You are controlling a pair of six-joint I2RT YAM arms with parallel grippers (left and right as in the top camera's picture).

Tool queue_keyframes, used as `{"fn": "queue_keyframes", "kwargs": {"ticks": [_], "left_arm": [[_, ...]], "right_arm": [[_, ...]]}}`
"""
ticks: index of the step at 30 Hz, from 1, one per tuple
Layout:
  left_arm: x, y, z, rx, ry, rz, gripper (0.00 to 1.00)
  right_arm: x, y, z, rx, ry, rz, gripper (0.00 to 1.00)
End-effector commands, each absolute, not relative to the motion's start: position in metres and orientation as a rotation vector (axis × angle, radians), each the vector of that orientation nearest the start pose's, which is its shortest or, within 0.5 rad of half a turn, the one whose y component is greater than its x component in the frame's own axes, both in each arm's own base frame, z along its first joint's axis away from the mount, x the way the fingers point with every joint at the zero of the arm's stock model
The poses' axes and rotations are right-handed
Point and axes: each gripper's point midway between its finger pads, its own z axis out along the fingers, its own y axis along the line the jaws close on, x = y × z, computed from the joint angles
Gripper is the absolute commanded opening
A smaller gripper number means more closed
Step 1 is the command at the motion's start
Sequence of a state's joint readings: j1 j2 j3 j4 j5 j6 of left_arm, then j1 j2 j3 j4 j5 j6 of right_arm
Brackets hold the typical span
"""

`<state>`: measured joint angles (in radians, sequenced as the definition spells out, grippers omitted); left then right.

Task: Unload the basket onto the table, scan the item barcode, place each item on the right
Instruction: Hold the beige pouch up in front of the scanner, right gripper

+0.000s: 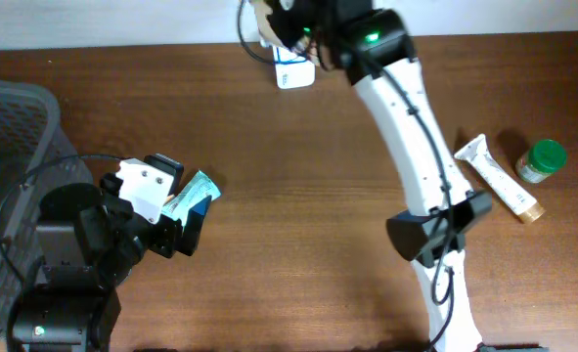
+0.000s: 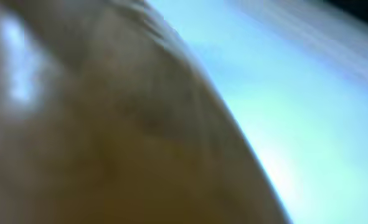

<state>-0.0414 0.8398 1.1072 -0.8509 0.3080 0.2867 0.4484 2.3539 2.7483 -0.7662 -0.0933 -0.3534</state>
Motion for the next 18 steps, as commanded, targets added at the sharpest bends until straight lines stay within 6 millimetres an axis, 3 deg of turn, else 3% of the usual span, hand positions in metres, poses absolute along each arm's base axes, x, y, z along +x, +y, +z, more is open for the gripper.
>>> {"fn": "queue_keyframes", "kwargs": {"ticks": [1, 4, 7, 10, 15, 18], "left_arm": [[0.259, -0.065, 0.303, 0.513, 2.061, -0.211, 0.99], [0.257, -0.065, 0.301, 0.513, 2.070, -0.213, 0.99], [0.256, -0.065, 0.300, 0.513, 2.077, -0.215, 0.99], [0.255, -0.064, 0.298, 0.513, 2.086, -0.217, 0.99], [0.256, -0.065, 0.298, 0.513, 2.086, -0.218, 0.99], [0.256, -0.065, 0.298, 0.513, 2.086, -0.218, 0.99]], "right_arm": [[0.608, 0.264, 0.341, -0.514, 1.801, -0.239, 0.04], [0.630, 0.250, 0.307, -0.262, 1.741, -0.592, 0.04], [0.641, 0.238, 0.290, -0.118, 1.635, -0.789, 0.04], [0.650, 0.238, 0.278, -0.181, 1.591, -0.875, 0.04], [0.667, 0.237, 0.209, -0.374, 1.601, -0.965, 0.04], [0.668, 0.246, 0.184, -0.485, 1.537, -0.993, 0.04]]}}
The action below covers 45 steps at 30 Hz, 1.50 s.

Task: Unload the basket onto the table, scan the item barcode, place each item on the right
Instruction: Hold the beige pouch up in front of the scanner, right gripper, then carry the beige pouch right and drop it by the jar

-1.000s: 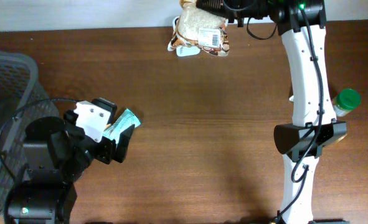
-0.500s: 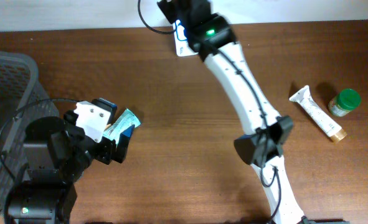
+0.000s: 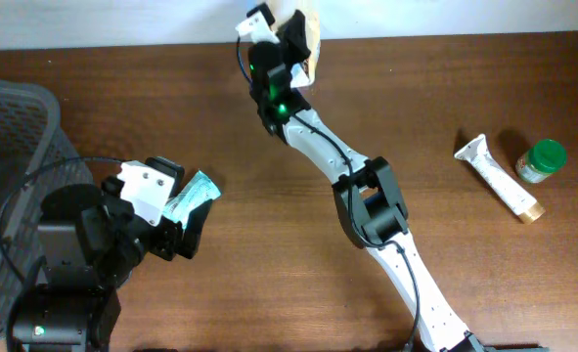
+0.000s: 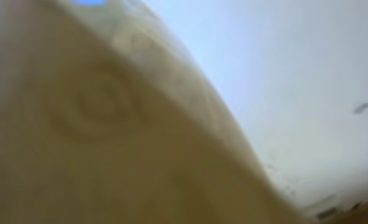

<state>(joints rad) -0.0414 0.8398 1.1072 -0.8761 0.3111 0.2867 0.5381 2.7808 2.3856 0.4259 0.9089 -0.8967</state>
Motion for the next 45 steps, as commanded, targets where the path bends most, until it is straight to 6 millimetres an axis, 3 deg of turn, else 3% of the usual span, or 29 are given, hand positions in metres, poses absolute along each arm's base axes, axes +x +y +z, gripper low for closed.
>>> {"fn": "queue_keyframes", "kwargs": {"ticks": [1, 5, 7, 12, 22, 32, 33, 35, 36, 38, 40, 42, 45], "left_arm": [[0.256, -0.065, 0.298, 0.513, 2.087, -0.218, 0.99], [0.255, -0.065, 0.290, 0.513, 2.108, -0.223, 0.99], [0.258, -0.065, 0.285, 0.514, 2.130, -0.229, 0.99], [0.267, -0.065, 0.274, 0.514, 2.174, -0.241, 0.99], [0.268, -0.065, 0.274, 0.513, 2.173, -0.240, 0.99], [0.268, -0.065, 0.274, 0.513, 2.173, -0.240, 0.99], [0.268, -0.065, 0.274, 0.513, 2.173, -0.240, 0.99], [0.268, -0.065, 0.274, 0.513, 2.173, -0.240, 0.99], [0.268, -0.065, 0.274, 0.513, 2.173, -0.240, 0.99], [0.268, -0.065, 0.274, 0.513, 2.174, -0.241, 0.99], [0.268, -0.065, 0.274, 0.513, 2.174, -0.241, 0.99], [0.268, -0.065, 0.274, 0.513, 2.174, -0.241, 0.99], [0.268, -0.065, 0.274, 0.513, 2.174, -0.241, 0.99]], "right_arm": [[0.669, 0.249, 0.182, -0.505, 1.529, -0.978, 0.04], [0.663, 0.272, 0.223, -0.454, 1.355, -0.884, 0.04], [0.662, 0.280, 0.228, -0.465, 1.322, -0.850, 0.04], [0.672, 0.279, 0.185, -0.493, 1.364, -0.806, 0.04], [0.687, 0.239, 0.183, -0.410, 1.394, -0.812, 0.04], [0.690, 0.233, 0.184, -0.346, 1.399, -0.735, 0.04], [0.683, 0.221, 0.204, -0.230, 1.353, -0.754, 0.04], [0.643, 0.180, 0.279, 0.155, 1.186, -0.754, 0.04], [0.636, 0.163, 0.339, 0.148, 1.237, -0.828, 0.04], [0.634, 0.141, 0.383, 0.081, 1.452, -0.786, 0.04], [0.618, 0.133, 0.401, 0.010, 1.608, -0.620, 0.04], [0.586, 0.117, 0.417, -0.081, 1.767, -0.368, 0.04], [0.538, 0.045, 0.426, -0.075, 1.940, -0.270, 0.04]]}}
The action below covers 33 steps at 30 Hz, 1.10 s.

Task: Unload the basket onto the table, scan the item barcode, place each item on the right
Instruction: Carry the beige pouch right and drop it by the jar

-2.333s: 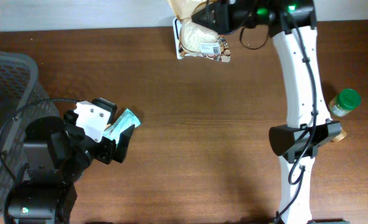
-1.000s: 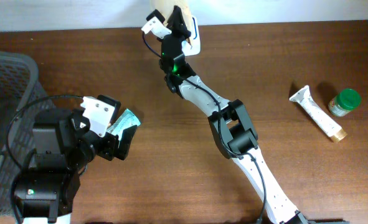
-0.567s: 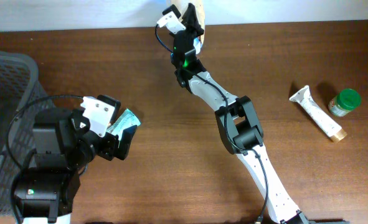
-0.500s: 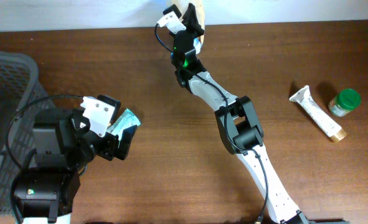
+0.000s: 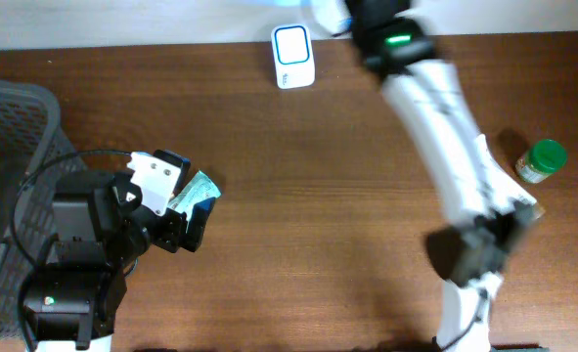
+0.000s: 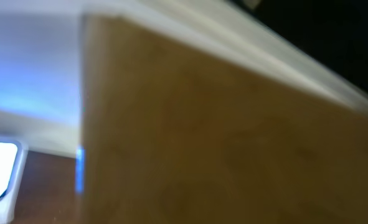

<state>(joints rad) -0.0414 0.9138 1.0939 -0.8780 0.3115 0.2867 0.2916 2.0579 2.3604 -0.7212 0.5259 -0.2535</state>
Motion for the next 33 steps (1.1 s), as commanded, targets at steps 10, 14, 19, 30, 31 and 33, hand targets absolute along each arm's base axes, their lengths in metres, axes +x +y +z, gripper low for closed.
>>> {"fn": "queue_keyframes", "kwargs": {"ticks": [10, 14, 19, 30, 31, 33], "left_arm": [[0.268, -0.065, 0.274, 0.513, 2.174, -0.241, 0.99], [0.268, -0.065, 0.274, 0.513, 2.174, -0.241, 0.99], [0.268, -0.065, 0.274, 0.513, 2.174, -0.241, 0.99], [0.268, -0.065, 0.274, 0.513, 2.174, -0.241, 0.99], [0.268, -0.065, 0.274, 0.513, 2.174, -0.241, 0.99], [0.268, -0.065, 0.274, 0.513, 2.174, -0.241, 0.99]], "right_arm": [[0.469, -0.135, 0.254, 0.186, 2.360, 0.573, 0.04], [0.459, -0.159, 0.155, 0.315, 2.403, 0.682, 0.04], [0.460, -0.166, 0.134, 0.390, 2.414, 0.678, 0.99], [0.464, -0.107, 0.346, 0.097, 2.163, 0.225, 0.98], [0.467, -0.073, 0.345, 0.020, 2.180, 0.267, 0.98], [0.471, -0.011, 0.333, -0.166, 2.220, 0.329, 0.98]]}}
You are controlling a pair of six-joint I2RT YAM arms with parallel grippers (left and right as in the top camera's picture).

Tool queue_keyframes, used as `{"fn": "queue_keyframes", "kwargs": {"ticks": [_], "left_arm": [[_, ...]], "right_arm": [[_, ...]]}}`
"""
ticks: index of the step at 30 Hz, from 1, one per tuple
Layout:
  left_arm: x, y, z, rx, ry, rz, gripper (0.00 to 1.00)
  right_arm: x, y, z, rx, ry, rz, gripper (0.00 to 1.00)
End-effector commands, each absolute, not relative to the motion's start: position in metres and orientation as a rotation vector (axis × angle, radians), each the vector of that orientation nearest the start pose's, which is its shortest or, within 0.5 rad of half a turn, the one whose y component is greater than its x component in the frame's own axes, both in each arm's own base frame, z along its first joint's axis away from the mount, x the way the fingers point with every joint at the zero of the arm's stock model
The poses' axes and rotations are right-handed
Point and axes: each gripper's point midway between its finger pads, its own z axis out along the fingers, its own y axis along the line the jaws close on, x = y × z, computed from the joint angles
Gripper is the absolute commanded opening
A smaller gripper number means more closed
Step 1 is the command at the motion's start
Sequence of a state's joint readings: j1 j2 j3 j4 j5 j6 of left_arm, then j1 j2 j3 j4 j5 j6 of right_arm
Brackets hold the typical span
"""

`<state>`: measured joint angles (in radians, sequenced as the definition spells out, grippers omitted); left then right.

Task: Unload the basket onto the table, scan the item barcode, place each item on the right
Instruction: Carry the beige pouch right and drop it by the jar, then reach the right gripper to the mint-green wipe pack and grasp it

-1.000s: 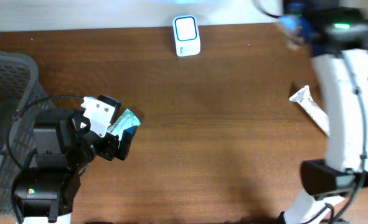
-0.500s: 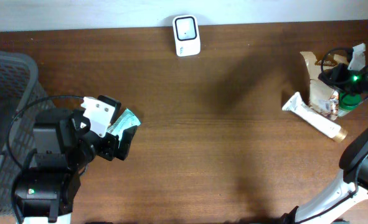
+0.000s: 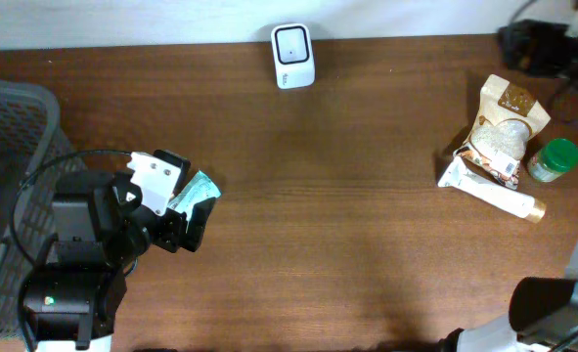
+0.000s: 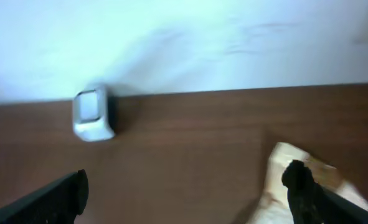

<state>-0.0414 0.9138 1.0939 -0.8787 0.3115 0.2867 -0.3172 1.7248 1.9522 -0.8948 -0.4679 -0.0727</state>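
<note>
The white barcode scanner (image 3: pixel 293 44) stands at the table's back edge; it also shows in the right wrist view (image 4: pixel 93 114). A tan and white pouch (image 3: pixel 502 122) lies flat at the right of the table, and its corner shows by my right fingers (image 4: pixel 277 180). My right gripper (image 4: pixel 187 190) is open and empty, held high at the back right above the pouch. At the left, my left gripper (image 3: pixel 186 210) is shut on a teal packet (image 3: pixel 196 188).
A white tube (image 3: pixel 494 191) and a green-lidded bottle (image 3: pixel 553 158) lie right next to the pouch, which overlaps the tube's end. A grey basket (image 3: pixel 15 117) stands at the far left. The white wall runs behind the scanner.
The pouch was in my right gripper close to the scanner; now it lies on the table by the tube and bottle. My right gripper has opened and stands at the back right. The left arm is unchanged.
My right gripper held the pouch down at the scanner, then up at the table's back edge above it, then just right of the scanner. Now the pouch rests at the right and the gripper is open. My left gripper kept the teal packet throughout.
</note>
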Motion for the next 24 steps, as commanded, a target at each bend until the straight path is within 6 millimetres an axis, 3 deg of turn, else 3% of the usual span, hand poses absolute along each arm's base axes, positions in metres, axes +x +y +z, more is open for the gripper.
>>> {"fn": "queue_keyframes", "kwargs": {"ticks": [1, 3, 5, 6, 10, 14, 16, 19, 22, 24], "left_arm": [[0.268, -0.065, 0.274, 0.513, 2.174, -0.241, 0.99], [0.268, -0.065, 0.274, 0.513, 2.174, -0.241, 0.99], [0.268, -0.065, 0.274, 0.513, 2.174, -0.241, 0.99], [0.268, -0.065, 0.274, 0.513, 2.174, -0.241, 0.99], [0.268, -0.065, 0.274, 0.513, 2.174, -0.241, 0.99], [0.268, -0.065, 0.274, 0.513, 2.174, -0.241, 0.99], [0.268, -0.065, 0.274, 0.513, 2.174, -0.241, 0.99], [0.268, -0.065, 0.274, 0.513, 2.174, -0.241, 0.99], [0.268, -0.065, 0.274, 0.513, 2.174, -0.241, 0.99], [0.268, -0.065, 0.274, 0.513, 2.174, -0.241, 0.99]], "right_arm": [[0.473, 0.023, 0.324, -0.274, 2.237, 0.360, 0.98], [0.474, 0.116, 0.286, -0.581, 2.271, 0.446, 0.98], [0.473, 0.157, 0.255, -0.742, 2.289, 0.486, 0.98], [0.467, 0.192, 0.228, -0.876, 2.288, 0.590, 0.98], [0.434, 0.288, 0.148, -1.223, 2.167, 1.044, 0.98], [0.417, 0.341, 0.104, -1.352, 2.036, 1.234, 0.99], [0.411, 0.366, 0.099, -1.392, 1.924, 1.311, 0.98], [0.414, 0.402, 0.103, -1.319, 1.822, 1.470, 0.98], [0.413, 0.420, 0.100, -1.272, 1.761, 1.605, 0.98], [0.407, 0.424, 0.085, -1.271, 1.782, 1.651, 0.98]]}}
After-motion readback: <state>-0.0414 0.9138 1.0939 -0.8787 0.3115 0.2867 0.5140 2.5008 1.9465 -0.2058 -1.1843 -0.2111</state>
